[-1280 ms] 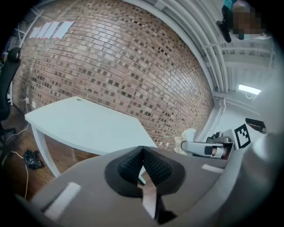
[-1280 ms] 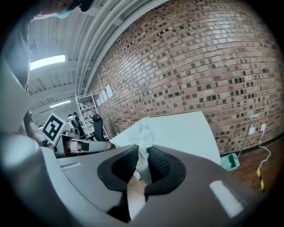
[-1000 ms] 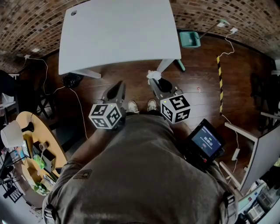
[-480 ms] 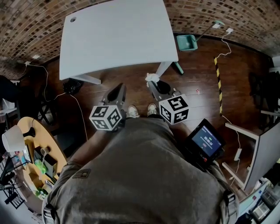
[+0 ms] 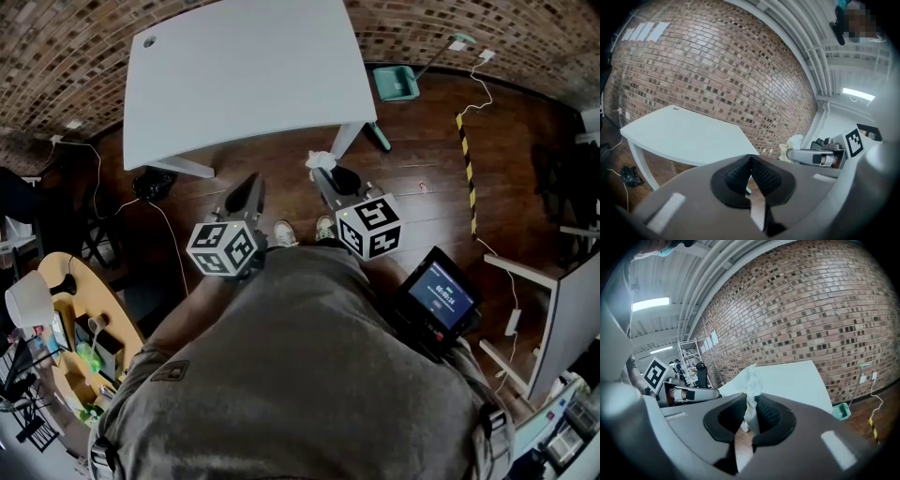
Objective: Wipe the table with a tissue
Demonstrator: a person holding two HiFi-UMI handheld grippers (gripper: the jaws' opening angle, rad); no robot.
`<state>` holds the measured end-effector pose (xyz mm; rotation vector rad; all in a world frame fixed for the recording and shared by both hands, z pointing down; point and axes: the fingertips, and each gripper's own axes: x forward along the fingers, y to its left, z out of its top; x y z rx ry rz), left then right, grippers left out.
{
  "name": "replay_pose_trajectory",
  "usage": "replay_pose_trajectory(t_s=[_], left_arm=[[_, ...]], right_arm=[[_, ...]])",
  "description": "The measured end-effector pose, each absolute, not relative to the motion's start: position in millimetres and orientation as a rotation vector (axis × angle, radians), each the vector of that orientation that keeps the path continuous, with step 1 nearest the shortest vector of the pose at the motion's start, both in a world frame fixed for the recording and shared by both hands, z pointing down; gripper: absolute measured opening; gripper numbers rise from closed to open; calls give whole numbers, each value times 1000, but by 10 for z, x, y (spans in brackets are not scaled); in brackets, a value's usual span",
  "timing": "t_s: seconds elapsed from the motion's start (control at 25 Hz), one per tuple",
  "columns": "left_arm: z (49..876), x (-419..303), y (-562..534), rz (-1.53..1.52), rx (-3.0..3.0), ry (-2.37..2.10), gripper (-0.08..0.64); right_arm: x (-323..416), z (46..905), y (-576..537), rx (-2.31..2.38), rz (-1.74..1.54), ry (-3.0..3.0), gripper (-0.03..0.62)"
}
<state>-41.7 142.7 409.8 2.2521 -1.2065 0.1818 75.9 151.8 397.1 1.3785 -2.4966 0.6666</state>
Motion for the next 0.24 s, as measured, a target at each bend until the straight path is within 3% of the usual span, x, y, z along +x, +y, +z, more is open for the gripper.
replay_pose_trajectory(t_s=[0.24], left_arm=[[4120,-404,1553,190,2243,-1207,2]], right_arm=[[781,4007,1643,1381,684,-2490,58]])
